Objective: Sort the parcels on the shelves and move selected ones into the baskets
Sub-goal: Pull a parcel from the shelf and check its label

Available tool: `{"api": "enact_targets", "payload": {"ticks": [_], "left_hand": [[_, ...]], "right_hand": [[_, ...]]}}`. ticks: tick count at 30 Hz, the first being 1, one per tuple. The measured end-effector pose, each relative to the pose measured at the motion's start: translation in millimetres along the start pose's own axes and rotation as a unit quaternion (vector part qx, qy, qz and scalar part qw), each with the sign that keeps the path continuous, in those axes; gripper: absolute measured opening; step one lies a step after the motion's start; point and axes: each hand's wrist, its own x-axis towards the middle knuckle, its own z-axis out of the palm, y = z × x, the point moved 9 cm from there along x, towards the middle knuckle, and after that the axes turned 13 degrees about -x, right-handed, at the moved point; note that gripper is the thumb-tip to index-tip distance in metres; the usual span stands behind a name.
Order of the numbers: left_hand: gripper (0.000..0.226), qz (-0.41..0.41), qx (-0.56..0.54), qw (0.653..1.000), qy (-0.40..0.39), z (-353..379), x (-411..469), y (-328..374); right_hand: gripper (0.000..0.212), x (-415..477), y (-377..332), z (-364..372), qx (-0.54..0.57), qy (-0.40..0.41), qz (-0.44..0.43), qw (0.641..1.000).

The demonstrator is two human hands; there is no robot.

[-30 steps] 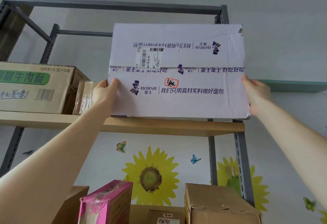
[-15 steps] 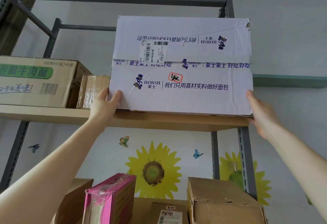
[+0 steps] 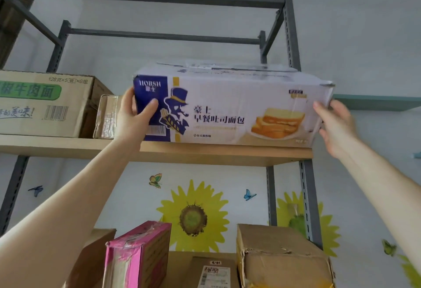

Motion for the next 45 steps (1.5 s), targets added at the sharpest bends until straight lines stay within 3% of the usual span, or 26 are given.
{"api": "enact_targets", "payload": {"ticks": [2,6,9,12,17,22,25,29,35,38,40,42,45], "left_hand": [[0.053,0.005,0.009,1.000,0.005,0.8,3.1,-0.5],[0.059,-0.026,0.039,0.999,-0.003,3.0,5.8,-13.8],[0.048,0.003,0.101,0.995,-0.004,1.3,6.1,-10.5],[0.040,0.041,0.199,0.978,-0.037,5.3,-5.1,-11.4],[0.051,0.038,0.295,0.955,0.008,5.5,-17.4,-25.3],[0.062,0.007,0.479,0.878,0.001,11.8,-10.7,-44.0],[0.066,-0.007,0.522,0.853,-0.003,15.7,-9.3,-55.4],[0.049,-0.029,0.489,0.872,0.014,13.1,-8.8,-64.5],[0.044,0.003,0.497,0.868,0.007,15.8,-14.3,-65.3],[0.032,0.046,0.465,0.884,-0.022,13.9,-21.9,-60.0],[0.031,0.078,0.406,0.910,-0.018,4.2,-29.2,-49.9],[0.036,0.107,0.355,0.929,0.010,-14.3,-34.3,-35.4],[0.035,0.145,0.332,0.930,0.056,-49.7,-30.0,-15.5]], "right_hand": [[0.027,2.2,-2.4,-3.3,0.003,0.010,-0.019,1.000],[0.038,3.0,2.7,-6.6,0.007,0.006,-0.026,1.000],[0.043,2.1,0.7,-6.6,-0.014,-0.002,-0.044,0.999],[0.049,-8.5,4.4,-6.8,-0.088,-0.018,-0.076,0.993],[0.046,-16.8,22.7,-3.6,-0.204,-0.018,-0.115,0.972],[0.053,-4.1,51.9,8.5,-0.313,-0.008,-0.077,0.947],[0.052,0.1,76.9,12.6,-0.396,0.002,-0.043,0.917],[0.046,2.2,98.2,12.2,-0.390,0.028,-0.016,0.920],[0.042,6.3,101.2,7.3,-0.352,0.055,-0.005,0.934],[0.037,-8.3,84.4,4.5,-0.403,0.107,-0.020,0.909],[0.037,-32.0,60.7,18.5,-0.410,0.130,-0.082,0.899],[0.037,-63.1,34.5,53.9,-0.360,0.099,-0.157,0.914],[0.032,-105.0,3.7,132.5,-0.283,-0.020,-0.210,0.936]]}}
